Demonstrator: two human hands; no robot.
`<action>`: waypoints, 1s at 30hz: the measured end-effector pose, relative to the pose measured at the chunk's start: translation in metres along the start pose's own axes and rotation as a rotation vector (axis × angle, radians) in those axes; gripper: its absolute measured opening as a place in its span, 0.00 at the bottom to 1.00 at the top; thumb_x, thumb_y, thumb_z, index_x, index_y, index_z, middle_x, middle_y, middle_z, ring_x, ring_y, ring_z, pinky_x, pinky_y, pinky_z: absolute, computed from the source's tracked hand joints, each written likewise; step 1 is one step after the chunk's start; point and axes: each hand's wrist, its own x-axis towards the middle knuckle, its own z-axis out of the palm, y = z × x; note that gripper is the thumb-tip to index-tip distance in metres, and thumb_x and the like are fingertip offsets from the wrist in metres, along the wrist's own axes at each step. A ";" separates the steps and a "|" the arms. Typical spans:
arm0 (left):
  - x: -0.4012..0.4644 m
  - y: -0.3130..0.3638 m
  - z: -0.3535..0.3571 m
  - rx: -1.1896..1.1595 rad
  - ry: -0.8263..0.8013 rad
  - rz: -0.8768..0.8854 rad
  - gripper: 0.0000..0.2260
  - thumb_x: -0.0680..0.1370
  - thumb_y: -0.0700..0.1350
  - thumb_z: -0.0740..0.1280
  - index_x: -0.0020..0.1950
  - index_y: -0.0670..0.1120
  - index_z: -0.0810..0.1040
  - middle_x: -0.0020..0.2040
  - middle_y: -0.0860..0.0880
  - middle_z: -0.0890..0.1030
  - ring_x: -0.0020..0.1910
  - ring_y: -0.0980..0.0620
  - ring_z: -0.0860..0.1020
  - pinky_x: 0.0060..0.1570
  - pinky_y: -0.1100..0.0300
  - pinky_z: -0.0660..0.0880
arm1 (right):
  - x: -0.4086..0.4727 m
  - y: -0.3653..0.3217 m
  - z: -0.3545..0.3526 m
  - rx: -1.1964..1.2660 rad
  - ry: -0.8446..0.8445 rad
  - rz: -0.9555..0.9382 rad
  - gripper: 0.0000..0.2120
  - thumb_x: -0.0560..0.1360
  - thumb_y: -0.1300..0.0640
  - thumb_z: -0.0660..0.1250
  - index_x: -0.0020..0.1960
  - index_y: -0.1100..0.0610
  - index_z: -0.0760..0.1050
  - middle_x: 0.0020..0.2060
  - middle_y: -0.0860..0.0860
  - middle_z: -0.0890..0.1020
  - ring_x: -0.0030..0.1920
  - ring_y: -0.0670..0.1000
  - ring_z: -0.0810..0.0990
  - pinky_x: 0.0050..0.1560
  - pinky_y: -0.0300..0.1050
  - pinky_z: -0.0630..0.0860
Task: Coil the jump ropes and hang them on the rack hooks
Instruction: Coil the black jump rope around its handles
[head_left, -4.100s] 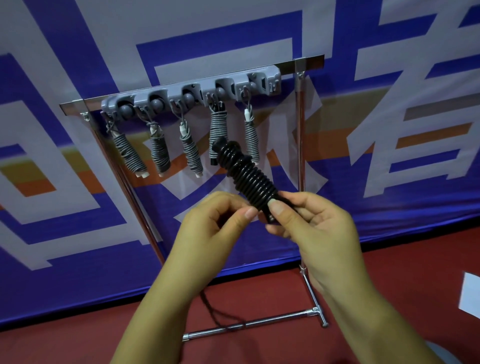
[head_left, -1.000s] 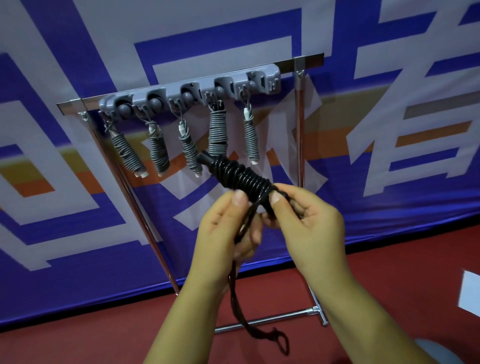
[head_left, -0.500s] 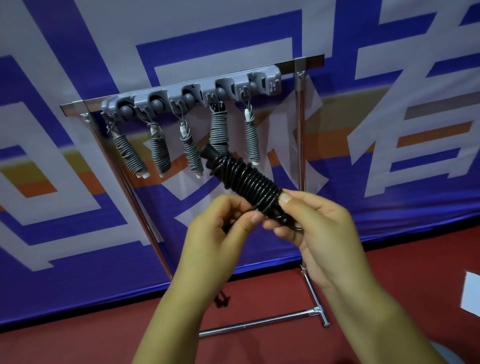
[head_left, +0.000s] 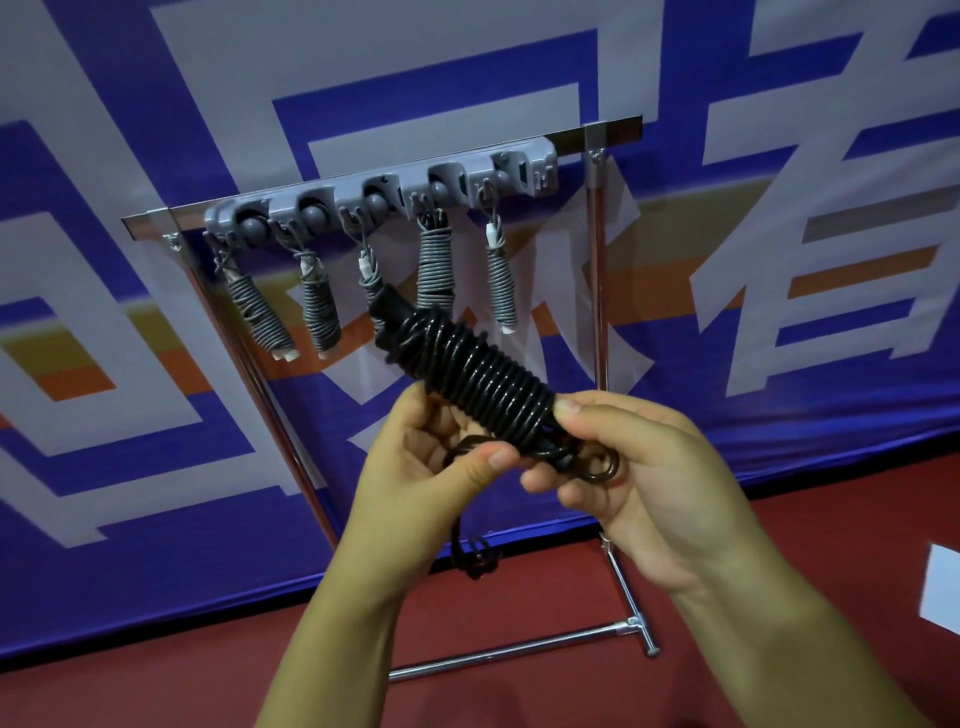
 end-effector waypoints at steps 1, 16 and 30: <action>-0.001 0.000 -0.001 -0.006 -0.017 -0.006 0.23 0.64 0.48 0.78 0.56 0.47 0.76 0.48 0.48 0.83 0.50 0.48 0.81 0.49 0.58 0.77 | 0.000 0.000 -0.001 -0.024 -0.005 -0.004 0.09 0.75 0.64 0.62 0.46 0.67 0.79 0.35 0.63 0.82 0.28 0.51 0.81 0.24 0.35 0.74; 0.002 0.012 0.001 0.112 -0.103 0.007 0.22 0.62 0.48 0.76 0.56 0.55 0.81 0.42 0.48 0.81 0.42 0.48 0.75 0.44 0.60 0.75 | 0.012 0.006 0.003 0.455 -0.075 0.547 0.15 0.65 0.59 0.65 0.47 0.68 0.77 0.24 0.57 0.75 0.17 0.45 0.73 0.15 0.31 0.67; 0.003 0.020 0.008 -0.022 0.051 -0.228 0.08 0.70 0.46 0.69 0.40 0.43 0.74 0.26 0.54 0.69 0.23 0.58 0.62 0.23 0.66 0.61 | 0.015 0.040 -0.003 -0.880 0.084 -0.667 0.18 0.72 0.49 0.69 0.61 0.42 0.73 0.51 0.43 0.81 0.52 0.38 0.79 0.50 0.30 0.76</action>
